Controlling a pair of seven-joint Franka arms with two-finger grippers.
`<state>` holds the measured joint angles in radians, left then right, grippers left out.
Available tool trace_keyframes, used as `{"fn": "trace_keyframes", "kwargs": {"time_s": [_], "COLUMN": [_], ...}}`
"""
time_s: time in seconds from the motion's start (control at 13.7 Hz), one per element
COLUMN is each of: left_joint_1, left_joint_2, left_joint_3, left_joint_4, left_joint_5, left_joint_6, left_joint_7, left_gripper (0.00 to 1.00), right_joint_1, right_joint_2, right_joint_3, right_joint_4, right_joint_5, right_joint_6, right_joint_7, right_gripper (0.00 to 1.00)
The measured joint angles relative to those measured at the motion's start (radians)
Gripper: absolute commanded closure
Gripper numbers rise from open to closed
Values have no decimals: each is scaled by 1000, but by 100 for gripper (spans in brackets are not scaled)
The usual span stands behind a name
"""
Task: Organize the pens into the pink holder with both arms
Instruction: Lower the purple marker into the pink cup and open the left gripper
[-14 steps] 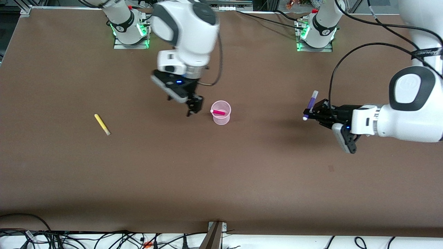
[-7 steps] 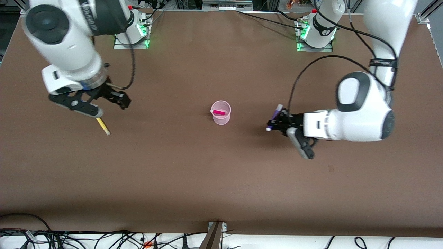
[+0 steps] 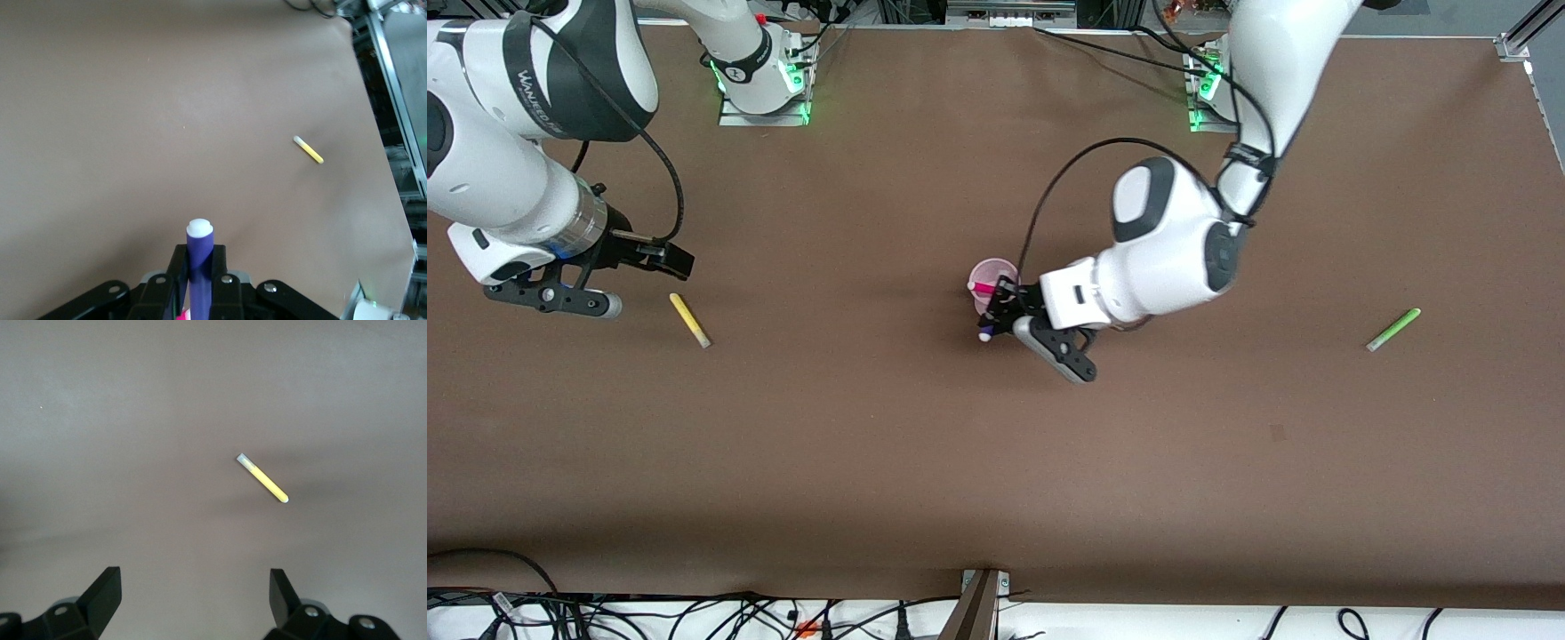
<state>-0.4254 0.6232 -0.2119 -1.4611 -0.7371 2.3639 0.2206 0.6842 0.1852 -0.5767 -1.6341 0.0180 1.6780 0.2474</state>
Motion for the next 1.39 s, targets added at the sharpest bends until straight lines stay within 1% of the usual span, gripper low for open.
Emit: {"fn": "trace_keyframes", "kwargs": {"time_s": [0.15,0.22,0.51,0.66,0.95,1.02,1.1,1.17,1.24,1.32,1.39], "left_joint_1": [-37,-39,-45,-65,-88,-101,-118,-137,-152,-159,-162], "left_joint_2": [6,6,-9,-35,-60,-60,-60,-60,-60,-60,-61], "left_joint_3": [5,9,20,18,14,13,12,11,11,11,11], "left_joint_4": [-72,-100,-151,-192,-240,-264,-292,-315,-329,-335,-338], "left_joint_5": [9,37,143,193,217,220,221,221,221,221,221], "left_joint_6": [66,78,100,156,272,324,377,421,444,454,457], "left_joint_7": [-52,-57,-78,-84,-84,-84,-83,-83,-85,-86,-88], "left_gripper": [100,100,100,100,100,100,100,95,27,0,0], "right_joint_1": [1,1,1,1,-22,-48,-89,-144,-196,-245,-290], "right_joint_2": [-6,-7,-8,-8,-8,-8,-9,-11,-13,-15,-18], "right_joint_3": [-1,-2,-13,-21,-20,-2,38,94,147,195,239], "right_joint_4": [-4,-4,-6,-7,-8,-9,-9,-9,-9,-9,-9], "right_joint_5": [0,0,0,0,0,0,0,0,0,0,0], "right_joint_6": [1,3,5,5,6,6,7,9,12,15,20], "right_joint_7": [0,0,0,0,-1,-2,-6,-9,-9,-10,-16], "right_gripper": [2,2,2,2,2,2,2,2,2,2,2]}}
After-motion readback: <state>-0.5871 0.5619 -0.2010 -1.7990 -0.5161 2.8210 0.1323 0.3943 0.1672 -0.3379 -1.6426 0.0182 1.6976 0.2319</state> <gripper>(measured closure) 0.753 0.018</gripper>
